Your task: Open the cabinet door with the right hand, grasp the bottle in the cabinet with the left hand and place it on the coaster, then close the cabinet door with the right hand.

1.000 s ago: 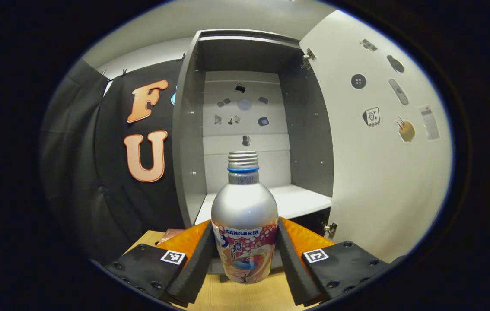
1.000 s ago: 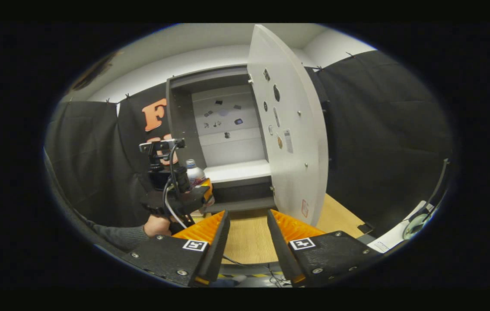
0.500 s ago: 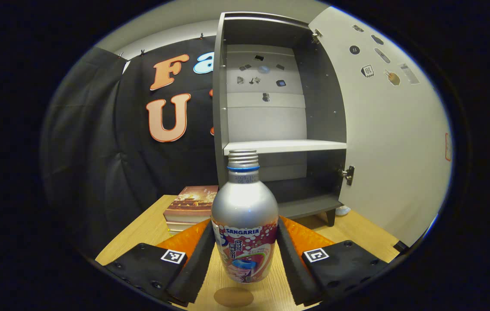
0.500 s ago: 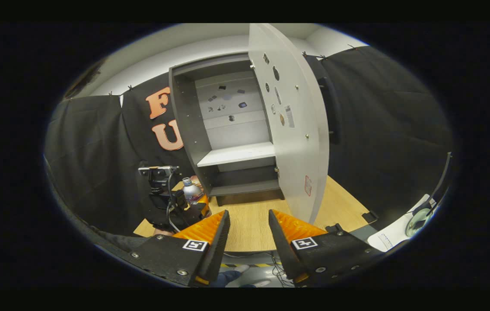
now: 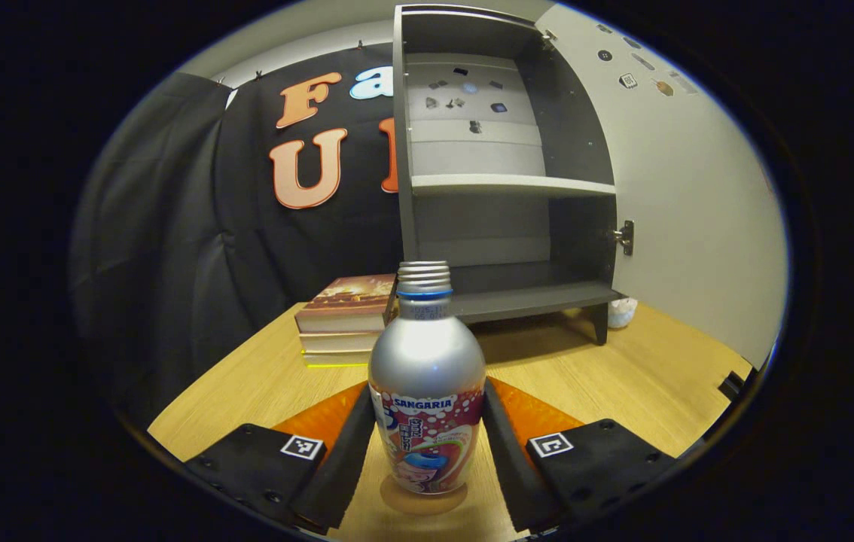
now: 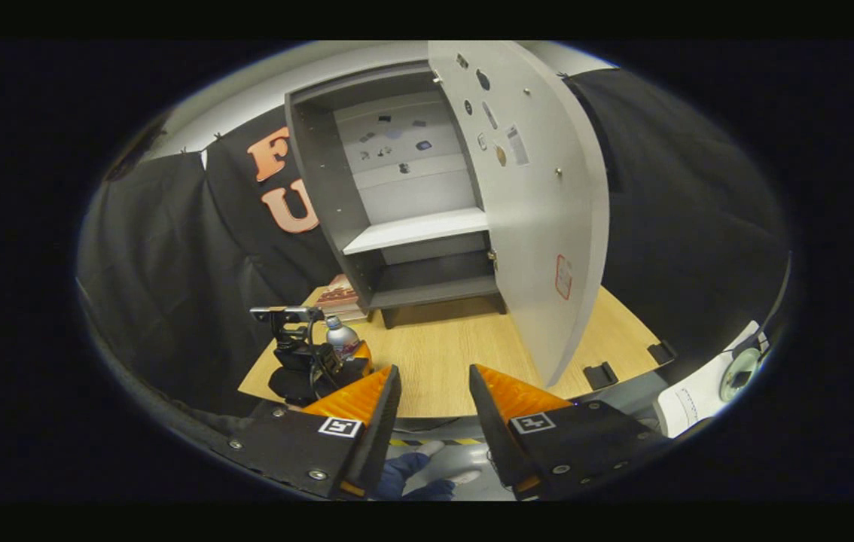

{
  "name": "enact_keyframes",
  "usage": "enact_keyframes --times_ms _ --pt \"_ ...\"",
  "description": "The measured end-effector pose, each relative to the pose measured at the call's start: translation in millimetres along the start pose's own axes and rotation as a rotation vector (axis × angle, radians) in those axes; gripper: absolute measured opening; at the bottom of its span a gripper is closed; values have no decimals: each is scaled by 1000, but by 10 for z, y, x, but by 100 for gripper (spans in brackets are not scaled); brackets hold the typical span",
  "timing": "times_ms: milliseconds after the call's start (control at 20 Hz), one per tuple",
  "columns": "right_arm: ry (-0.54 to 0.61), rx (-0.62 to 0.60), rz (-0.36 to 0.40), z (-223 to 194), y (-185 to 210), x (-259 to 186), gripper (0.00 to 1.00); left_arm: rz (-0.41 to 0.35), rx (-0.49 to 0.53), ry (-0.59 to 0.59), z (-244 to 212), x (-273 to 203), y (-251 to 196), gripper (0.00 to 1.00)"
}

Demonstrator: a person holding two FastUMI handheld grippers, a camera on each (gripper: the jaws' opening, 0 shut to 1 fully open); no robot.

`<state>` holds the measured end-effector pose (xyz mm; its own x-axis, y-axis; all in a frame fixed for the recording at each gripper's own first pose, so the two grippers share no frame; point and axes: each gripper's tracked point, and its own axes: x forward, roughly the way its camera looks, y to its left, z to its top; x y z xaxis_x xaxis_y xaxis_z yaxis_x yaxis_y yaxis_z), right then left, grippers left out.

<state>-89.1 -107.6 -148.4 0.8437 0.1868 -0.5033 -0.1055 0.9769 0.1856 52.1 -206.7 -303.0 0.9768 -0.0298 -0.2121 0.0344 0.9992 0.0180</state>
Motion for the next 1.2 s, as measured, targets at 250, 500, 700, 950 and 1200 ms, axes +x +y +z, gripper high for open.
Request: enact_keyframes --times_ms 250,500,700,950,1200 --pt "46 -7 7 -110 21 43 57 21 -20 52 -285 0 76 84" --pt "47 -8 16 -95 19 44 57 27 -11 47 -321 -53 79 84" --pt "42 3 20 -88 -12 42 57 25 -3 51 -347 -95 77 87" --pt "35 15 30 -82 -28 21 58 10 16 47 -320 -154 48 87" --pt "19 27 39 -96 -60 -56 57 18 34 25 -228 -225 85 88"
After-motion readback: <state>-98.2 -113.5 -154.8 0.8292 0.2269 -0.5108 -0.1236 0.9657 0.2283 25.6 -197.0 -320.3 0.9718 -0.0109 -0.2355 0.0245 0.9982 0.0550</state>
